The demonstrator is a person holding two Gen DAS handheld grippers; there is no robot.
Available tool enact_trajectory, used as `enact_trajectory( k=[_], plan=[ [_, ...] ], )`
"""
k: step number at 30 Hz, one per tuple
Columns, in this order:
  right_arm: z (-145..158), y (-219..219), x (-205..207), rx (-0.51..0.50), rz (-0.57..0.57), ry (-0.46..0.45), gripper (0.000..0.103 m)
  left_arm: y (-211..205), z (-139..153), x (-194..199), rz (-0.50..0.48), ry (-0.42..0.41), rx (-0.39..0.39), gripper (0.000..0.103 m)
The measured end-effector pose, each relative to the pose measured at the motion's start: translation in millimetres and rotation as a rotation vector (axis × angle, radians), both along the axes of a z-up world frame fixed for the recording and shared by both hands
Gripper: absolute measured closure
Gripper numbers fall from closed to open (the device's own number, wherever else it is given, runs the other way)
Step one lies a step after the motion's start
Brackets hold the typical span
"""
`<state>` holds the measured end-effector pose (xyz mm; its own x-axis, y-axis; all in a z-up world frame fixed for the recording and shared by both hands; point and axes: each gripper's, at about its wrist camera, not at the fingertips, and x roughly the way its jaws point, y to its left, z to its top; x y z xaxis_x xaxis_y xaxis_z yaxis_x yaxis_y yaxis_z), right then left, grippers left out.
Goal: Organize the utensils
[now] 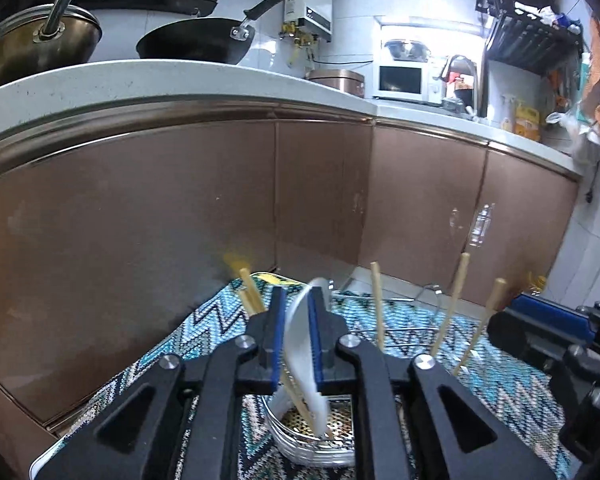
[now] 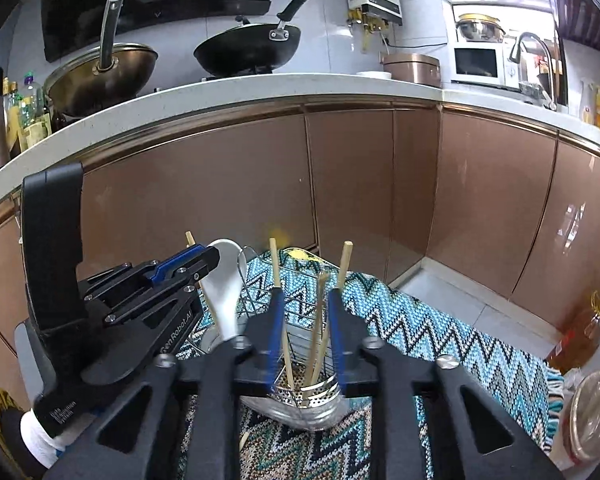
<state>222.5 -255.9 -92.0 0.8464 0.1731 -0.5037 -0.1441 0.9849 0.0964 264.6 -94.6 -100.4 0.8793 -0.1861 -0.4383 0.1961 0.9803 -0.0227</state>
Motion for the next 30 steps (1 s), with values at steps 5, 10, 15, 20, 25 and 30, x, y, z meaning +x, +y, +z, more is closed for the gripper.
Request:
enact_trajectory(
  k=[5,10,15,20,25,30],
  plan=[
    [18,-6,-27,0.007,-0.022,-0.042,0.058,17,41,-31,-0.042,-0.063,-0.04,0.075],
    [51,-13,-64,0.014,-0.045,-0.109,0.046,48,91,-72,-0.043,-0.129,-0.06,0.07],
    [90,-11,-110,0.018,-0.054,-0.199,0.021,81,131,-115,-0.017,-0.172,-0.093,0.067],
    [131,3,-167,-0.01,-0.059,-0.302,0.0,107,161,-165,0.003,-0.203,-0.106,0.063],
    [164,25,-229,-0.064,-0.081,-0.416,0.0,126,179,-219,0.003,-0.22,-0.118,0.057],
    [179,42,-288,-0.07,-0.092,-0.521,0.0,144,189,-262,0.015,-0.246,-0.134,0.045]
  ],
)
